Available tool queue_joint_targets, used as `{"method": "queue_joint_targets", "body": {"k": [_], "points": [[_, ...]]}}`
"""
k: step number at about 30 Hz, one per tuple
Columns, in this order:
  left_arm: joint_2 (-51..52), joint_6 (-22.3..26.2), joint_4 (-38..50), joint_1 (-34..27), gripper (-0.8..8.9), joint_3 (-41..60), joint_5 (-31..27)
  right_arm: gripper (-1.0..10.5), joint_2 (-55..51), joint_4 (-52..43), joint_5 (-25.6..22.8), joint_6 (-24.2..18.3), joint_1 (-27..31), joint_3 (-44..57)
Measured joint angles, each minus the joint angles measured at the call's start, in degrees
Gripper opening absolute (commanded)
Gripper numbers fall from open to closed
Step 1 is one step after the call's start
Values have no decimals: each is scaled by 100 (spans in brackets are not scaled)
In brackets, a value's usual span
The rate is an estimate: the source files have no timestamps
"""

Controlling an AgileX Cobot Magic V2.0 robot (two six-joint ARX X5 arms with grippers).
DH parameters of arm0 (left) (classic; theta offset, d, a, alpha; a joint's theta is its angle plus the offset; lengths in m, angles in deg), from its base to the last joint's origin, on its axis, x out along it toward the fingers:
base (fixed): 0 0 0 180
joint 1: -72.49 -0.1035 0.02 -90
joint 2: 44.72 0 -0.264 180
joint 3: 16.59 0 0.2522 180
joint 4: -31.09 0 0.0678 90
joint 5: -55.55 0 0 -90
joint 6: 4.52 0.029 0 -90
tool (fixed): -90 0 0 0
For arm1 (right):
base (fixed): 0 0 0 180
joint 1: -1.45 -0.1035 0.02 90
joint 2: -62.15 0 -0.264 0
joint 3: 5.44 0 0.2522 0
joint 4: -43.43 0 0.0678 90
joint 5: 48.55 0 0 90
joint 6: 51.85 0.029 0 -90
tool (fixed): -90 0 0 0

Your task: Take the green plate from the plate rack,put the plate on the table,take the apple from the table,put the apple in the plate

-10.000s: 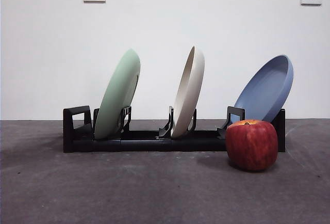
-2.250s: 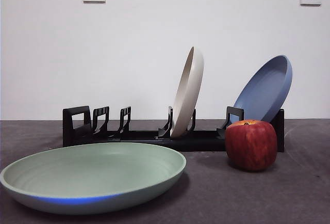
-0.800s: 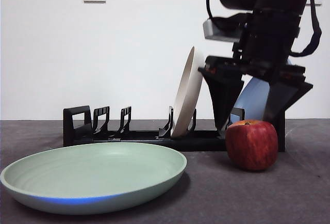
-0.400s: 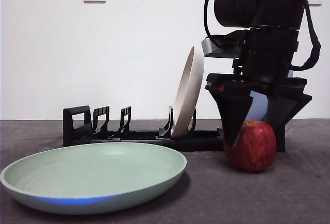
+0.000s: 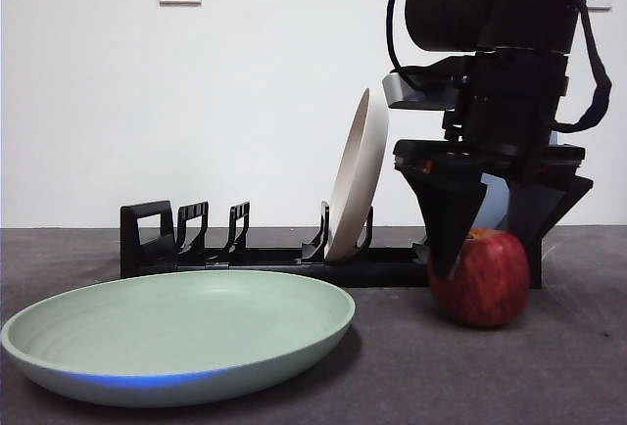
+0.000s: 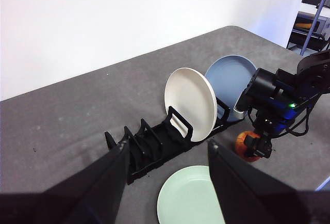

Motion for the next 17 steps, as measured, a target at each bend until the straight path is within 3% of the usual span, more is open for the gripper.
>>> {"method": "queue_joint_targets", "body": {"k": [5,12,17], "points": [[0,0,0,0,259,0,0,-11,-173,420,496,46,7,-70],[0,-2,-120,0,259,0,0,-11,-719,328,2109,210,-216,-730],[0,-85,-407,0,259,0,17,-12,-756,323,2264,317,-839,-1128]]}}
